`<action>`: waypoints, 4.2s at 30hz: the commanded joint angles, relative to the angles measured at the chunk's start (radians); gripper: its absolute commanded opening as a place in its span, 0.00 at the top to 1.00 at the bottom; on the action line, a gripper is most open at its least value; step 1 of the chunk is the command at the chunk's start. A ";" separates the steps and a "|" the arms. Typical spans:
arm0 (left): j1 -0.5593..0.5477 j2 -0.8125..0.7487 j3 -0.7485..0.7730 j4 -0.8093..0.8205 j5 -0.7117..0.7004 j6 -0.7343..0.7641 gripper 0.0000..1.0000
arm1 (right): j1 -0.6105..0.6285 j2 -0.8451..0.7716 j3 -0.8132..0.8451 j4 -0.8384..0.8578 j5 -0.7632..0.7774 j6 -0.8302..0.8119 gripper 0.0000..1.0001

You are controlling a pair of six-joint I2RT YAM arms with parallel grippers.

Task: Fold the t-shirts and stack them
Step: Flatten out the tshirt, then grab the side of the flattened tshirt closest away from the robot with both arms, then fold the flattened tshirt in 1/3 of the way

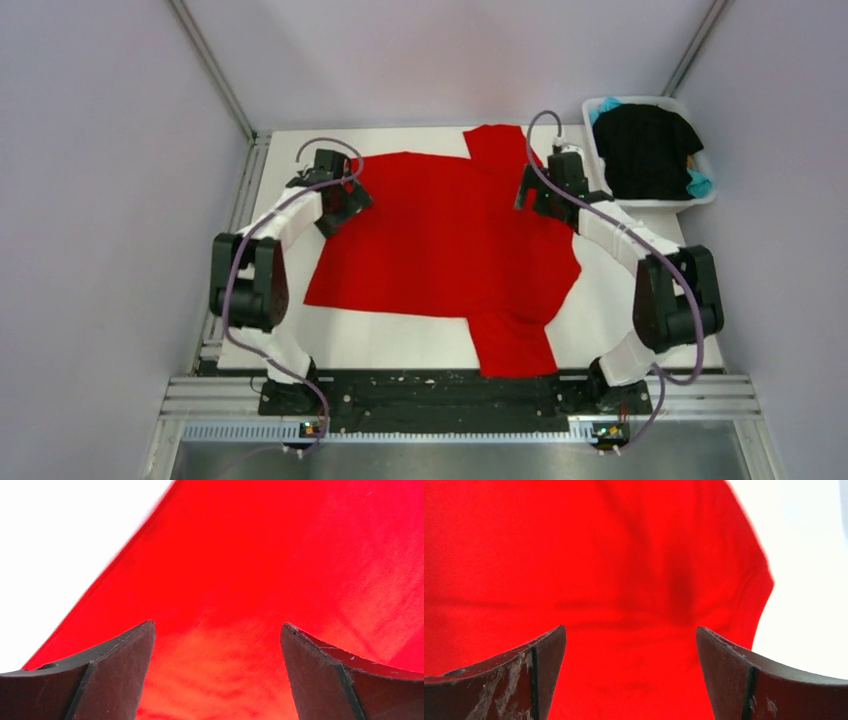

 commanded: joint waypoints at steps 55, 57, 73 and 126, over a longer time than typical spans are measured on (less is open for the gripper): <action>0.042 -0.542 -0.768 0.100 -0.232 -0.282 1.00 | 0.529 -0.566 -0.300 -0.429 0.106 0.087 0.06; 0.042 -0.562 -0.778 0.102 -0.213 -0.282 1.00 | 0.623 -0.577 -0.309 -0.481 0.073 0.110 0.09; 0.042 -0.615 -0.834 0.119 -0.207 -0.300 1.00 | 1.015 -0.606 -0.505 -0.684 -0.011 0.536 0.34; 0.041 -1.055 -0.949 -0.142 -0.172 -0.328 1.00 | 1.016 -0.806 -0.515 -0.658 -0.191 0.438 1.00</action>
